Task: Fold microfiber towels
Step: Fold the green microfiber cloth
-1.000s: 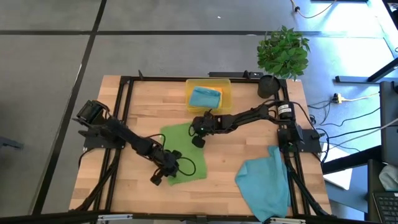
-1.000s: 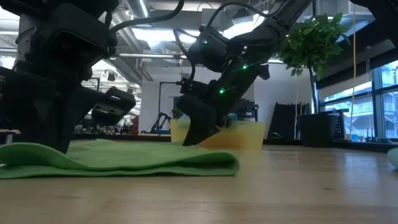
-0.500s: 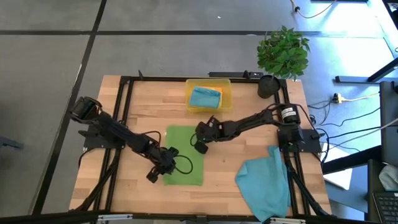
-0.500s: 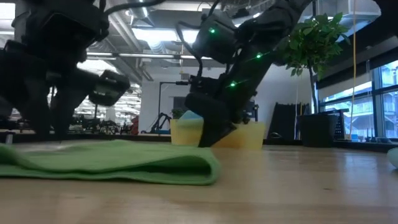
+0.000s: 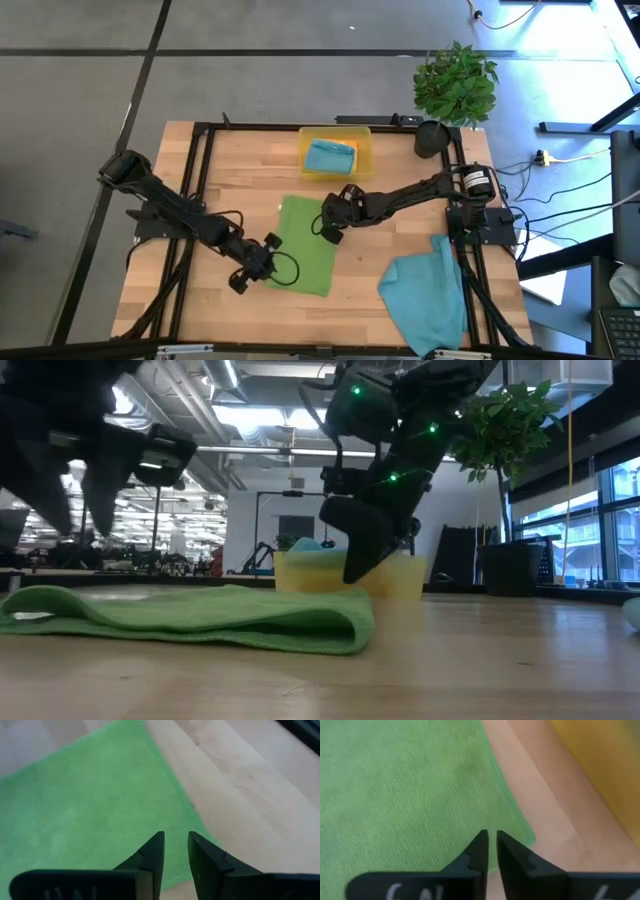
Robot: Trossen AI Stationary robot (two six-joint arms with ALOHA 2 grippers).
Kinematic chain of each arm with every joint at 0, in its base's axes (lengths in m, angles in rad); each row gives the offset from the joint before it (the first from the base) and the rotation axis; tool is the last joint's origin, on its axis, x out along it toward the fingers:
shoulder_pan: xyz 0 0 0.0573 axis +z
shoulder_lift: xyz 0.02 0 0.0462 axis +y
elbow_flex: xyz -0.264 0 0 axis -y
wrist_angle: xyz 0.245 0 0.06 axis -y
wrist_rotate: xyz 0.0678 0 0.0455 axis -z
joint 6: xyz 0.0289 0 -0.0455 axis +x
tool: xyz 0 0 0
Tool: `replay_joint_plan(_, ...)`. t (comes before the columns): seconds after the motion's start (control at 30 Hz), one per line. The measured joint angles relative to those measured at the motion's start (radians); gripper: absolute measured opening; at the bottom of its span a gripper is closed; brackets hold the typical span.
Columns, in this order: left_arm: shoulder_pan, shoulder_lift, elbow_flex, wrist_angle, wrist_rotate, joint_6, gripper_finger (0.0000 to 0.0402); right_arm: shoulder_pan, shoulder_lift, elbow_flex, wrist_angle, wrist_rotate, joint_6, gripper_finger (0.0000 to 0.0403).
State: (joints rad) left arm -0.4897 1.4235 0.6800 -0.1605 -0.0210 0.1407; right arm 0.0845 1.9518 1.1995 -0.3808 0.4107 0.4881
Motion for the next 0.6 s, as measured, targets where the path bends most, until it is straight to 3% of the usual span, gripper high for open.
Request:
replay_joint_plan(0.23,-0.064,0.01,0.0,0.035,-0.059,-0.07,0.0079,0.032,-0.067,0.003,0.007,0.004,-0.04,0.0085)
replay_joint_plan(0.6,-0.111,0.123,0.0,0.098,-0.14,-0.112,0.0079,0.167,-0.084,0.004,0.106,-0.003,-0.034,0.009)
